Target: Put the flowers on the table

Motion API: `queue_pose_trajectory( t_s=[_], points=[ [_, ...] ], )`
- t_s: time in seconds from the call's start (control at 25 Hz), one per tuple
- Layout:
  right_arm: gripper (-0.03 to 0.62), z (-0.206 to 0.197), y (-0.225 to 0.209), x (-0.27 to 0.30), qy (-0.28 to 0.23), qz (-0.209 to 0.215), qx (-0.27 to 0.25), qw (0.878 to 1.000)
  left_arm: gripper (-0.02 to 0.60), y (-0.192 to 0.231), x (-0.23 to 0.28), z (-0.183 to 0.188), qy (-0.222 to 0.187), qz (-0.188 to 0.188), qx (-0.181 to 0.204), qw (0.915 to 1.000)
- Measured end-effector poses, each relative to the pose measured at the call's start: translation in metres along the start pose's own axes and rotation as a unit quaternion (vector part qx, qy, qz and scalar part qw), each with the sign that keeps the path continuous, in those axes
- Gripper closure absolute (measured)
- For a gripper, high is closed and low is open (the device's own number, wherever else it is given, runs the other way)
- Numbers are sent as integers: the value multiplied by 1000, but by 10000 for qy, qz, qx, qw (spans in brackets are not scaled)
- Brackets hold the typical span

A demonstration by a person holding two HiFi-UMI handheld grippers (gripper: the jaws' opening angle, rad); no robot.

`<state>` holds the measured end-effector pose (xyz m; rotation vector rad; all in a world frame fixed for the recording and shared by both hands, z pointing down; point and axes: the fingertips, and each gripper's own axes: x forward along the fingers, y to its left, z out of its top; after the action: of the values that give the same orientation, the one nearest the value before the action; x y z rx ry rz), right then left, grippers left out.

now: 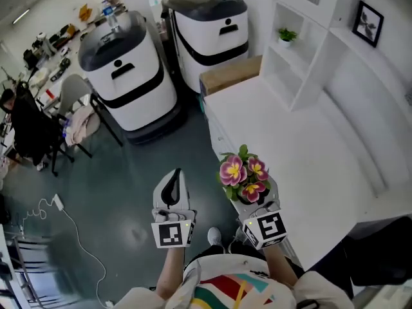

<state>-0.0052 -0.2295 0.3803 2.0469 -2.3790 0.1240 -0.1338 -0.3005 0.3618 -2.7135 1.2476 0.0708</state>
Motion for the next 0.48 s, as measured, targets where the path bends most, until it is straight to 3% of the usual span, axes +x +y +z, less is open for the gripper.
queue_pose_trajectory(
  t_s=[0.2, 0.48],
  points=[
    [253, 8, -74, -54, -224, -997, 8, 9948, 578, -102, 53, 22, -384, -1219, -40, 9918],
    [255, 15, -164, -174, -461, -2859, -52, 9572, 578, -254, 89, 50, -754, -2818, -509, 9551]
  ],
)
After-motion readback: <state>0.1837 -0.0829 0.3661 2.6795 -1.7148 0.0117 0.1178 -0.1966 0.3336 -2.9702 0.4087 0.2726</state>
